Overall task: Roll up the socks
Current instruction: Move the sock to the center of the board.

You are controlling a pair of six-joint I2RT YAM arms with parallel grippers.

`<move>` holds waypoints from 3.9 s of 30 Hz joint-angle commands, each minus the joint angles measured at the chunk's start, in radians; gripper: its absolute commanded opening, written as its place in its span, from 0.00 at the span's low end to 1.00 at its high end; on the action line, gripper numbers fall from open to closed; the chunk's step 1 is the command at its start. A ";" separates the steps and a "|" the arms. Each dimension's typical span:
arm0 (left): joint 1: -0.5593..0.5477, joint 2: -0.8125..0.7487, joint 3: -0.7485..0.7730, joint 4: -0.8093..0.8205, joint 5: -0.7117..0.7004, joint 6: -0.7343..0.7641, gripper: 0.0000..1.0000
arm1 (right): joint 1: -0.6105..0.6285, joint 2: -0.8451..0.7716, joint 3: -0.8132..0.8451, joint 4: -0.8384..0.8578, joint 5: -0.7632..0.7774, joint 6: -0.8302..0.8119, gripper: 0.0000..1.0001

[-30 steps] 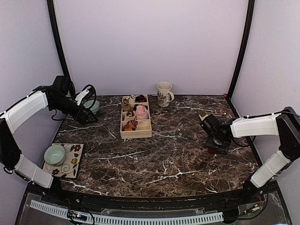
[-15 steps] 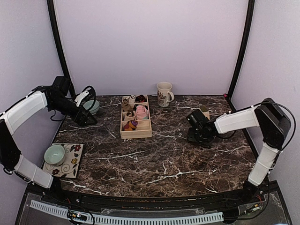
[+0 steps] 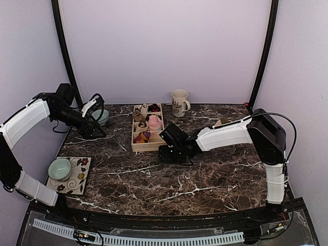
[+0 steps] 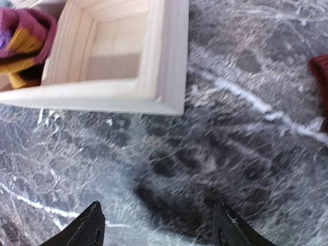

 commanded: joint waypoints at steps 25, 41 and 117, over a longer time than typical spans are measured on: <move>-0.399 0.329 0.175 -0.077 -0.018 0.148 0.93 | -0.372 -0.098 0.047 -0.071 -0.258 -0.138 0.60; -0.421 0.476 0.250 -0.105 0.010 0.182 0.90 | -0.356 0.098 0.147 -0.127 -0.129 -0.232 0.68; -0.420 0.451 0.182 -0.065 -0.086 0.167 0.99 | -0.070 -0.353 -0.720 0.678 -0.141 -0.788 0.51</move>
